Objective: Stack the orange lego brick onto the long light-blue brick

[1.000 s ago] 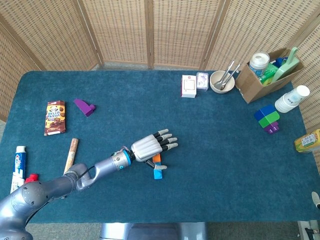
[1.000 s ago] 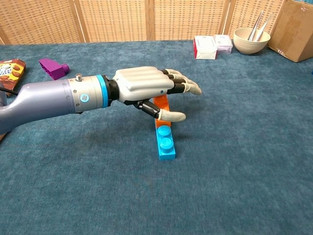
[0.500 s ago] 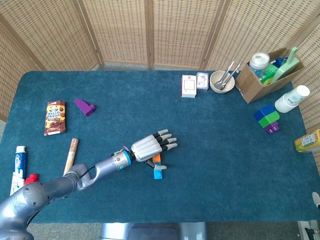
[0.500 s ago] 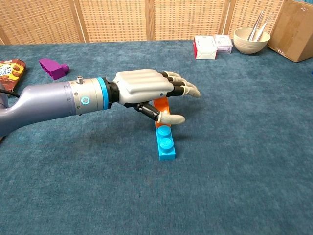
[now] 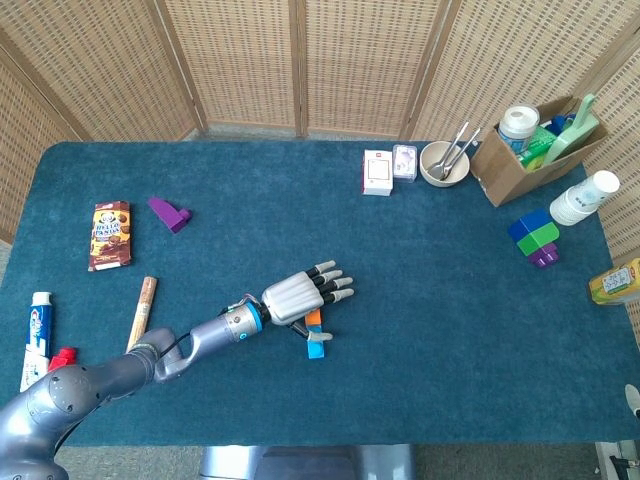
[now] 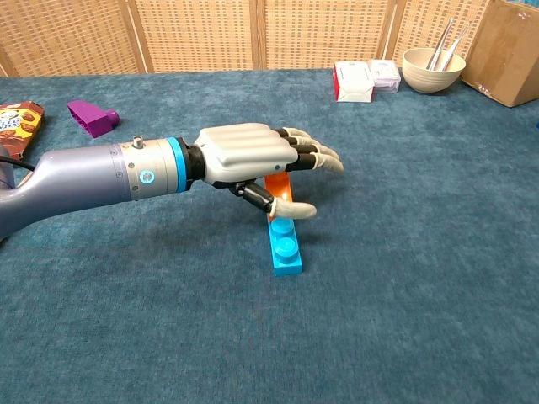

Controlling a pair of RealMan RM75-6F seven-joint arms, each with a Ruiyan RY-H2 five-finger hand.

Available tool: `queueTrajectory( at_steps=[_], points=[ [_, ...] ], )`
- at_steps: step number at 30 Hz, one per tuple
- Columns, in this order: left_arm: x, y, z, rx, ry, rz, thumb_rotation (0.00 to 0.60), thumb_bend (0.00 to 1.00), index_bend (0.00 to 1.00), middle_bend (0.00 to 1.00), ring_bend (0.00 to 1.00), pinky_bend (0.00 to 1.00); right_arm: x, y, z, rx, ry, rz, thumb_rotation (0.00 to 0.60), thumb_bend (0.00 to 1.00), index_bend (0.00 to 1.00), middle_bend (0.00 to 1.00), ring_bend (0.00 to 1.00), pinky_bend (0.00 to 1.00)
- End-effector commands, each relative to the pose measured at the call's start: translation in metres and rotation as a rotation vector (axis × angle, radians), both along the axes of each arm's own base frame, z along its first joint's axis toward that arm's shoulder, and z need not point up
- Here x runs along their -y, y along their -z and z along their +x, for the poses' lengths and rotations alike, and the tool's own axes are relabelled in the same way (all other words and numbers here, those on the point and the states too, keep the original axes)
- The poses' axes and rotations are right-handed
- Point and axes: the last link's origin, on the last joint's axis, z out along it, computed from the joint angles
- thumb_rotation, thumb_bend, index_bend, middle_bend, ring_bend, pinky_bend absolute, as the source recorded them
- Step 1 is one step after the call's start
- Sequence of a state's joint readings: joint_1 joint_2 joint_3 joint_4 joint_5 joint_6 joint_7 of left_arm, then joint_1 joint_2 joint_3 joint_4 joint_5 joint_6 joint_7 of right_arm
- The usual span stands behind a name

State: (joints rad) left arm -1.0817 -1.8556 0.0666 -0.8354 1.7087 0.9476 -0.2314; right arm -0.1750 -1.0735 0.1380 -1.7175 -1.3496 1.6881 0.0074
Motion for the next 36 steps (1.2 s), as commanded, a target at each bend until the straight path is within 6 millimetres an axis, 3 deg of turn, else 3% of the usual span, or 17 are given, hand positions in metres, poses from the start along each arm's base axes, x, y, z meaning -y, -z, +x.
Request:
queueTrajectory(
  at_steps=[1,9,18,22,27,36],
  points=[
    [-0.001,-0.002,0.002,0.017,0.000,0.007,0.012,0.29,0.03,0.00,0.00,0.00,0.000,0.000,0.000,-0.001,0.000,0.001,0.599,0.22,0.07,0.14,0.00,0.00],
    [-0.011,-0.025,0.014,0.097,0.002,0.054,0.014,0.29,0.03,0.00,0.00,0.00,0.003,-0.001,0.001,-0.004,-0.007,0.003,0.599,0.22,0.07,0.14,0.00,0.00],
    [-0.008,-0.099,0.002,0.190,-0.056,0.152,0.015,0.28,0.03,0.00,0.00,0.00,0.024,-0.004,0.004,-0.023,-0.056,0.049,0.599,0.22,0.07,0.14,0.00,0.00],
    [0.007,-0.138,-0.020,0.201,-0.117,0.225,0.015,0.28,0.03,0.00,0.00,0.00,0.038,-0.004,0.007,-0.036,-0.082,0.077,0.599,0.22,0.07,0.14,0.00,0.00],
    [0.028,-0.172,-0.052,0.195,-0.220,0.288,0.011,0.28,0.04,0.00,0.00,0.00,0.050,-0.001,0.008,-0.046,-0.097,0.109,0.599,0.22,0.07,0.14,0.00,0.00],
    [0.087,-0.237,-0.134,0.168,-0.483,0.441,0.015,0.28,0.04,0.00,0.00,0.00,0.071,0.008,0.009,-0.124,-0.115,0.173,0.600,0.22,0.08,0.14,0.00,0.00]
  ],
)
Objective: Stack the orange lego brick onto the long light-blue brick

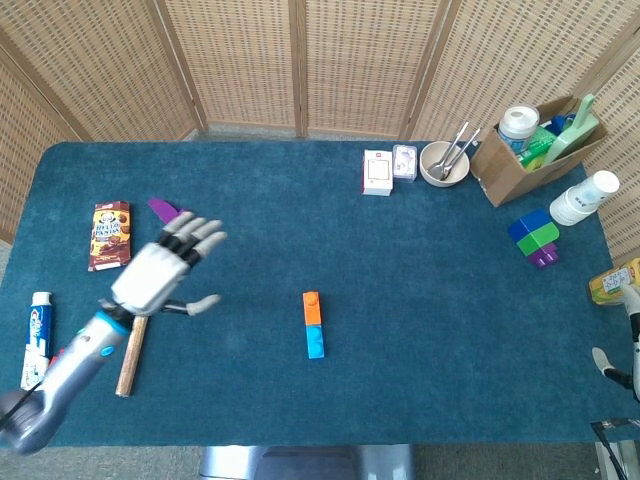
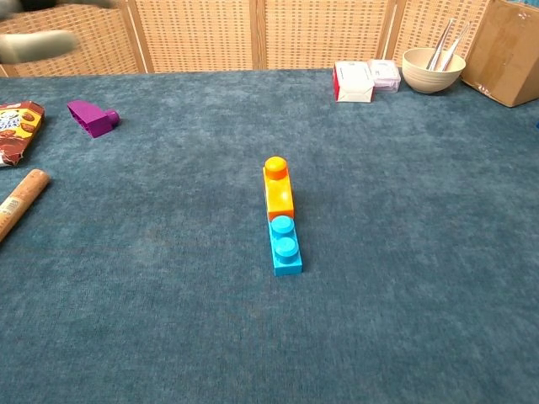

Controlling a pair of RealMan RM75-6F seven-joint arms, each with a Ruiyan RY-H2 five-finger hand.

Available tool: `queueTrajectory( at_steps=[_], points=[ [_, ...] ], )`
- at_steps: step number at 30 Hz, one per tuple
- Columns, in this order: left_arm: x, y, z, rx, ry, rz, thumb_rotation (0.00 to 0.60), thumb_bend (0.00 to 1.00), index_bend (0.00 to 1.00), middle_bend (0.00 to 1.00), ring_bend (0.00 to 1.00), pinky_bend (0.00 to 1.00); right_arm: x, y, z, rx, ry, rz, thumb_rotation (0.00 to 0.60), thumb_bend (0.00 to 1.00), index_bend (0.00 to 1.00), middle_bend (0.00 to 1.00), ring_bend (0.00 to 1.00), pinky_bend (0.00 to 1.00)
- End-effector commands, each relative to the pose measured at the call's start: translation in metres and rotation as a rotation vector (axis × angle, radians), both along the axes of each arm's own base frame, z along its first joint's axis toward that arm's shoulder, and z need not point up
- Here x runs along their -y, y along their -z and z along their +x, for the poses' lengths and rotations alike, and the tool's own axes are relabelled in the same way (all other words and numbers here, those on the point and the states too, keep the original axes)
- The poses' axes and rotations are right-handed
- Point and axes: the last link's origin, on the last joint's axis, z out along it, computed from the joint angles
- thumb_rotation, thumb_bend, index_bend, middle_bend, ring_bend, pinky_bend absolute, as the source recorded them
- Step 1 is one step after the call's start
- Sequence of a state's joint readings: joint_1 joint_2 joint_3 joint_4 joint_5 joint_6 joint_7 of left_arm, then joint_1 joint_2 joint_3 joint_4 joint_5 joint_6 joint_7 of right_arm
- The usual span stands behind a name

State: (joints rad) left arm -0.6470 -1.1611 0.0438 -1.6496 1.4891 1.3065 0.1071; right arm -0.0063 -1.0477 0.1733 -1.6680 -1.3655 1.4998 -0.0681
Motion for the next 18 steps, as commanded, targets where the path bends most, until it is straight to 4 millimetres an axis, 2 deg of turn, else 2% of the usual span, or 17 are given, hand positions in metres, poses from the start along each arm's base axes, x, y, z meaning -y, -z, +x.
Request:
queueTrajectory(
  at_steps=[1,8,13,18],
  points=[
    [0.032,-0.027,-0.038,0.000,-0.142,0.054,0.014,0.28,0.04,0.00,0.00,0.00,0.007,0.002,0.001,-0.038,-0.007,0.011,0.600,0.22,0.07,0.14,0.00,0.00],
    [0.077,-0.059,-0.086,0.021,-0.317,0.115,0.016,0.28,0.05,0.00,0.00,0.00,0.014,0.008,0.004,-0.078,-0.012,0.029,0.599,0.22,0.07,0.14,0.00,0.00],
    [0.110,-0.073,-0.114,0.032,-0.397,0.179,0.014,0.28,0.07,0.00,0.00,0.00,0.014,0.014,0.007,-0.077,-0.017,0.067,0.597,0.22,0.07,0.14,0.00,0.00],
    [0.143,-0.078,-0.131,0.033,-0.449,0.227,0.016,0.28,0.08,0.01,0.00,0.00,0.011,0.023,0.010,-0.059,-0.040,0.117,0.597,0.22,0.07,0.14,0.00,0.00]
  ],
)
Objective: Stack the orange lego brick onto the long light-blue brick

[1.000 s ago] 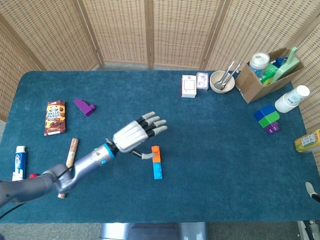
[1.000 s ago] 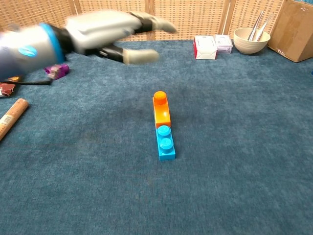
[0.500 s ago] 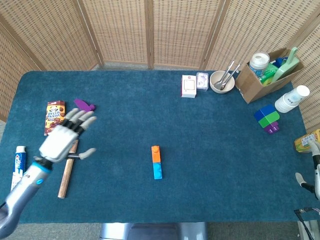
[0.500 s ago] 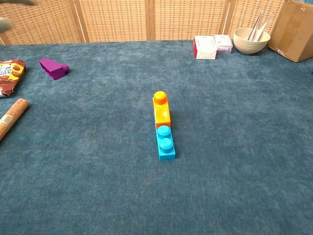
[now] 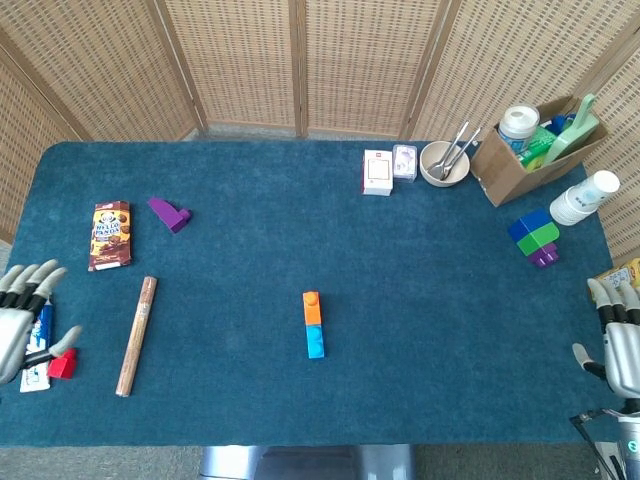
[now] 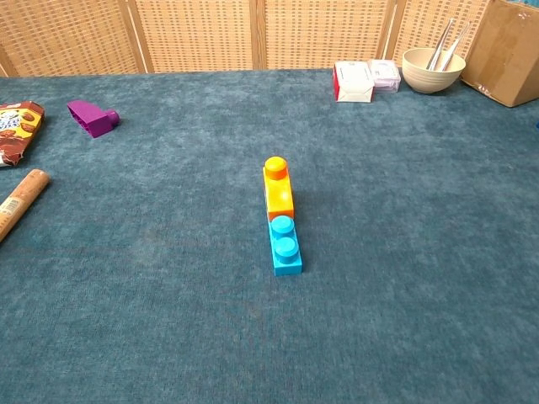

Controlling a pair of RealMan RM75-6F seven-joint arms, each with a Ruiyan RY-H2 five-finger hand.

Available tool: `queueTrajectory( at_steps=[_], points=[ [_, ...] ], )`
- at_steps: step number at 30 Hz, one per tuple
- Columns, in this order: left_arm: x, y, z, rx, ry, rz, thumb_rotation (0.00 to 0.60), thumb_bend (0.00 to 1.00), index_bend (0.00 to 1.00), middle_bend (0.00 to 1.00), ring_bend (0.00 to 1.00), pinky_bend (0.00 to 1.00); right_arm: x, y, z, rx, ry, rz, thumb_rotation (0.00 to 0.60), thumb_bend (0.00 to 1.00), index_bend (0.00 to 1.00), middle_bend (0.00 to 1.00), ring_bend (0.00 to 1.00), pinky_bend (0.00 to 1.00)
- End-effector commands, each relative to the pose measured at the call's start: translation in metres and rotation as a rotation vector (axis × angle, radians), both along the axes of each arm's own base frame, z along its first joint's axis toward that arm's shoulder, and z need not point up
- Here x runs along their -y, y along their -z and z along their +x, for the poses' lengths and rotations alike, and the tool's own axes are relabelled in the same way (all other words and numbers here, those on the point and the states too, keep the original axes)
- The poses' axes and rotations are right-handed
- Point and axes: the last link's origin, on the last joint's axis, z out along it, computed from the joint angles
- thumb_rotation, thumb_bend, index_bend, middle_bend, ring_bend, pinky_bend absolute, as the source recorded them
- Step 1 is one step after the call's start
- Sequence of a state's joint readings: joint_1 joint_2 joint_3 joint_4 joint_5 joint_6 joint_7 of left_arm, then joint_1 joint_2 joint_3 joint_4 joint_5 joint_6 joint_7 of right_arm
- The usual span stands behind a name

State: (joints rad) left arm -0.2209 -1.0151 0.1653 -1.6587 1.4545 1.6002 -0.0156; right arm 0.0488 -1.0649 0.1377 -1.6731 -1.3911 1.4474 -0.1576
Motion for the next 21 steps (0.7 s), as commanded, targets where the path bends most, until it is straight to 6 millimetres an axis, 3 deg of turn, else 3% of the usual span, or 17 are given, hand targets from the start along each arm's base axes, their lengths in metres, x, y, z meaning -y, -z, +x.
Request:
queueTrajectory(
  at_steps=[1,9,21],
  points=[
    [0.026,-0.003,-0.013,-0.003,-0.041,0.032,0.015,0.28,0.08,0.01,0.00,0.00,-0.001,0.003,0.002,0.005,-0.012,0.020,0.597,0.22,0.08,0.14,0.00,0.00],
    [0.050,-0.010,-0.028,0.045,-0.096,0.084,0.026,0.28,0.09,0.01,0.00,0.00,0.000,0.006,0.004,0.015,-0.037,0.033,0.599,0.22,0.07,0.14,0.00,0.00],
    [0.046,-0.008,-0.021,0.051,-0.066,0.093,0.033,0.28,0.09,0.01,0.00,0.00,-0.004,0.006,0.003,0.030,-0.038,0.029,0.598,0.22,0.08,0.14,0.00,0.00]
  ],
)
